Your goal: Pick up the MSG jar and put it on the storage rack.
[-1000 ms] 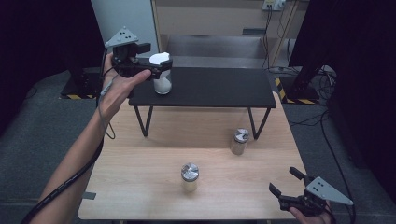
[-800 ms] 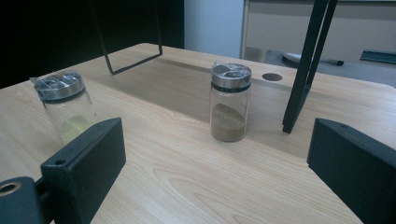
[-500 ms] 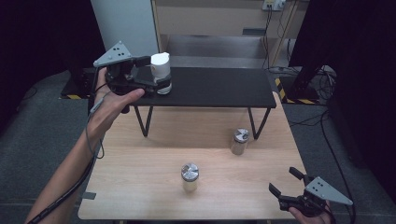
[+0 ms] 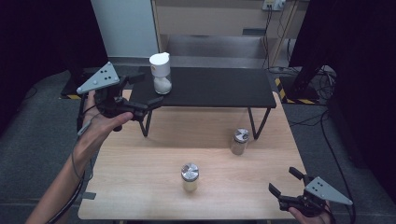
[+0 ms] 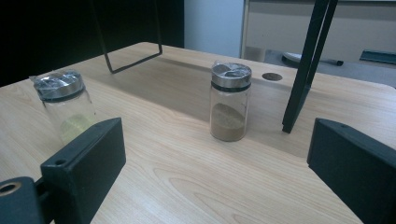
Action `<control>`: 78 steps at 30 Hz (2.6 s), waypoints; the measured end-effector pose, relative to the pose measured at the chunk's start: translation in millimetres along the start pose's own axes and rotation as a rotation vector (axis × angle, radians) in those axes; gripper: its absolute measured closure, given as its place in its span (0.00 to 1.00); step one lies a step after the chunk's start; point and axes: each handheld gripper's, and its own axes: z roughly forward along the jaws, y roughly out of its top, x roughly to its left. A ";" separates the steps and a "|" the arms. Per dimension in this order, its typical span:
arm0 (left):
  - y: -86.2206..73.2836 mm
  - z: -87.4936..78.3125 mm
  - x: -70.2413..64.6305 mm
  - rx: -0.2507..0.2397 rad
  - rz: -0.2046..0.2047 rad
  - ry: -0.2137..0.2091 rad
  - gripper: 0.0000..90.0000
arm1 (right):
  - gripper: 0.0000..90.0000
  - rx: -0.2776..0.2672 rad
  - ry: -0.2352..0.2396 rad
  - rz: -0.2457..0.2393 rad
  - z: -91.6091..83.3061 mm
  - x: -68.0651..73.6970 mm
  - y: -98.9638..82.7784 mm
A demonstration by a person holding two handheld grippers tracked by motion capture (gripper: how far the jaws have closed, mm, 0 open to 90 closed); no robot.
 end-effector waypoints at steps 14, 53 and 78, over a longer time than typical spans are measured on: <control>-36.3 -33.9 -20.2 -0.037 -0.001 -0.022 0.02 | 0.06 0.003 0.003 -0.001 0.5 0.0 0.5; -144.8 -90.8 -58.9 -0.006 -0.044 0.103 0.01 | 0.06 0.010 0.001 -0.005 0.9 0.7 1.4; -204.8 -99.9 -61.0 0.054 -0.097 0.170 0.00 | 0.05 0.014 0.000 -0.008 1.4 1.2 1.8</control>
